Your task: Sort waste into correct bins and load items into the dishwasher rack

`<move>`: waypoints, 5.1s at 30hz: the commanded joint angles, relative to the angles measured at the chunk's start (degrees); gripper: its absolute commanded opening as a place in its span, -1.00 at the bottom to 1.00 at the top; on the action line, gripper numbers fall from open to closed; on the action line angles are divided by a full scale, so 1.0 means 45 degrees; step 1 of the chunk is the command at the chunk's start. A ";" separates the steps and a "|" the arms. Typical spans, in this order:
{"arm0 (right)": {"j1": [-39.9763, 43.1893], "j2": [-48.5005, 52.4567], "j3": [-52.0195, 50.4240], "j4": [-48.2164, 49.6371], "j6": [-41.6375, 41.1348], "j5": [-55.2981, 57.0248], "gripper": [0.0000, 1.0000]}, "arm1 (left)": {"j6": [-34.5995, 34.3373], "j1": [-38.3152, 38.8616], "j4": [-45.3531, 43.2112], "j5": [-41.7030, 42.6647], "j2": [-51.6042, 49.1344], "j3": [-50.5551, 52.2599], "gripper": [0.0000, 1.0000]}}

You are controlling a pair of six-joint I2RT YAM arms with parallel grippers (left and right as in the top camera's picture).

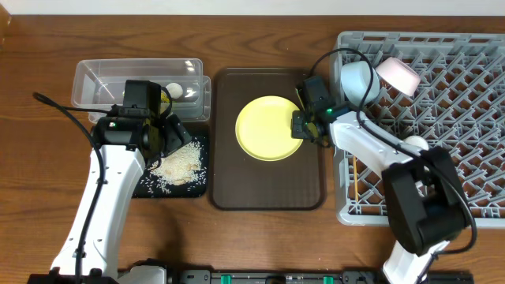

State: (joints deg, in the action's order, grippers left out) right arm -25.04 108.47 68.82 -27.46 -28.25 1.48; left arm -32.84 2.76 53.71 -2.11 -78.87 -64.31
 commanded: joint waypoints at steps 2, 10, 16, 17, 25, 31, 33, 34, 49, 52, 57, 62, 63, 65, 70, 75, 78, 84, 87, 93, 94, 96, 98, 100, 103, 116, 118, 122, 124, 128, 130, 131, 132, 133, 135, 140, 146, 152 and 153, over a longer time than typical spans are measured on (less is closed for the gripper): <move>0.0398 -0.1715 -0.0029 -0.0248 0.0763 0.0000 -0.98 | -0.0058 -0.0063 0.0049 -0.0209 0.0073 -0.0092 0.99; 0.1885 -0.4949 -0.0029 -0.1341 0.2773 0.1103 -0.98 | -0.0053 -0.0063 0.0049 -0.0209 0.0073 -0.0092 0.99; 0.3487 -0.6897 -0.0029 -0.2147 0.5051 0.3162 -0.98 | -0.0058 -0.0063 0.0044 -0.0209 0.0073 -0.0092 0.99; 0.3759 -0.7135 -0.0029 -0.2191 0.5527 0.3492 -0.98 | -0.0058 -0.0063 0.0044 -0.0209 0.0073 -0.0092 0.97; 0.5168 -0.8058 -0.0029 -0.2176 0.9651 0.7072 -0.98 | -0.0058 -0.0063 0.0044 -0.0209 0.0073 -0.0092 0.99; 0.5153 -0.7917 -0.0049 -0.2618 0.9782 0.9049 -0.98 | -0.0058 -0.0063 0.0039 -0.0209 0.0073 -0.0092 0.99; 0.5095 -0.7820 -0.0058 -0.3002 0.9573 0.8539 -0.98 | -0.0058 -0.0063 0.0039 -0.0209 0.0073 -0.0092 1.00; 0.5061 -0.7747 -0.0058 -0.3201 0.9321 0.8218 -0.98 | -0.0058 -0.0063 0.0039 -0.0209 0.0073 -0.0092 0.99; 0.4673 -0.6183 -0.0063 -0.3973 0.6329 0.5124 -0.57 | -0.0058 -0.0063 0.0044 -0.0209 0.0073 -0.0092 0.99; 0.4668 -0.6256 -0.0063 -0.3653 0.5717 0.4415 -0.20 | -0.0058 -0.0063 0.0039 -0.0209 0.0073 -0.0092 0.99; 0.4741 -0.6635 -0.0058 -0.2793 0.5421 0.2793 0.12 | -0.0039 -0.0063 -0.0024 -0.0199 0.0073 -0.0097 0.99; 0.5566 -0.7082 -0.0053 -0.2341 0.4945 0.0816 0.35 | 0.2322 0.0019 -0.0753 0.1180 0.0073 -0.0389 0.98; 0.5858 -0.7164 -0.0053 -0.2317 0.4949 0.0102 0.39 | 0.2710 0.0078 -0.0928 0.1321 0.0073 -0.0549 0.98; 0.6411 -0.7252 -0.0053 -0.2307 0.4969 -0.1404 0.57 | 0.3235 0.0204 -0.1112 0.1375 0.0073 -0.0903 0.98; 0.7601 -0.7247 -0.0053 -0.2963 0.5435 -0.3580 0.73 | 0.4167 0.0515 -0.1044 0.1506 -0.0049 -0.1637 0.99; 0.8267 -0.7247 -0.0053 -0.4949 0.5095 -0.3313 0.80 | 0.4619 0.0797 0.0549 0.1977 -0.0053 -0.1632 0.99; 0.8393 -0.7271 -0.0058 -0.5741 0.4813 -0.2739 0.80 | 0.4498 0.0797 0.1545 0.1758 -0.0019 -0.1579 0.99; 0.8388 -0.8204 -0.0491 -0.6407 0.4833 -0.2302 0.84 | 0.4245 0.0801 0.1885 0.1107 0.0947 -0.0733 0.99; 0.8383 -0.9364 -0.1263 -0.6033 0.5017 -0.2288 0.93 | 0.4148 0.0797 0.1433 0.0510 0.2506 0.0418 0.99; 0.8383 -1.2934 -0.3798 -0.4114 0.4677 -0.2127 0.98 | 0.3687 0.0797 -0.0102 0.0457 0.6824 0.2720 0.99; 0.8383 -1.3347 -0.4041 -0.4027 0.4673 -0.2035 0.99 | 0.3585 0.0797 -0.0262 0.0457 0.7349 0.2953 0.99; 0.8383 -1.4197 -0.4522 -0.4031 0.4673 -0.1943 0.99 | 0.3570 0.0797 -0.0665 0.0457 0.8427 0.3347 0.99; 0.8383 -1.4853 -0.4862 -0.4065 0.4673 -0.1953 0.99 | 0.3570 0.0797 -0.0821 0.0457 0.9233 0.3439 0.99; 0.8383 -1.5237 -0.4998 -0.4333 0.4673 -0.1953 0.99 | 0.3570 0.0797 -0.0811 0.0457 0.9787 0.3439 0.99; 0.8383 -1.5416 -0.4998 -0.5003 0.4673 -0.1953 0.98 | 0.3570 0.0797 -0.0811 0.0457 1.0248 0.3439 0.99; 0.8383 -1.5378 -0.4998 -0.6207 0.4673 -0.1953 0.99 | 0.3570 0.0797 -0.0806 0.0457 1.0307 0.3439 0.99; 0.8349 -1.5378 -0.4998 -0.6207 0.4673 -0.1953 0.99 | 0.3570 0.0797 -0.0806 0.0457 1.0307 0.3439 0.99; 0.7951 -1.5378 -0.4998 -0.6207 0.4731 -0.1919 0.98 | 0.3570 0.0797 -0.0806 0.0457 1.0307 0.3439 0.99; 0.7495 -1.5378 -0.4998 -0.6343 0.5459 -0.1088 0.98 | 0.3570 0.0797 -0.0806 0.0457 1.0307 0.3439 0.99; 0.6465 -1.5378 -0.4998 -0.5824 0.5484 -0.0617 0.98 | 0.3570 0.0797 -0.0806 0.0457 1.0307 0.3439 0.99; 0.6305 -1.5378 -0.4998 -0.5255 0.5484 -0.0622 0.98 | 0.3570 0.0797 -0.0806 0.0457 1.0307 0.3439 1.00; 0.6295 -1.5378 -0.4998 -0.4857 0.5479 -0.0646 0.98 | 0.3570 0.0797 -0.0806 0.0457 1.0307 0.3439 0.99; 0.6295 -1.5387 -0.5003 -0.4430 0.5479 -0.0772 0.98 | 0.3570 0.0797 -0.0806 0.0457 1.0307 0.3439 0.99; 0.6290 -1.5470 -0.5003 -0.4056 0.5474 -0.0806 0.99 | 0.3570 0.0797 -0.0806 0.0457 1.0307 0.3439 0.99; 0.6295 -1.5761 -0.5013 -0.3405 0.5484 -0.0865 0.99 | 0.3570 0.0797 -0.0806 0.0457 1.0307 0.3439 1.00; 0.6295 -1.6728 -0.5576 -0.2118 0.5503 -0.0860 0.98 | 0.3570 0.0797 -0.0806 0.0457 1.0307 0.3439 1.00; 0.6295 -1.9069 -0.8553 0.1127 0.5727 -0.1297 0.99 | 0.3570 0.0797 -0.0806 0.0457 1.0307 0.3439 0.99; 0.5960 -2.1668 -1.1332 0.3623 0.5736 -0.1622 0.98 | 0.3570 0.0797 -0.0806 0.0457 1.0307 0.3439 0.99; 0.5843 -2.2168 -1.1793 0.3915 0.5829 -0.1627 0.98 | 0.3570 0.0797 -0.0806 0.0457 1.0307 0.3439 0.99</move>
State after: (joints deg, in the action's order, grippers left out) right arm 2.94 12.95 19.55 -11.60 -3.16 -4.60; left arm -16.49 6.28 50.26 0.86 -32.67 -49.15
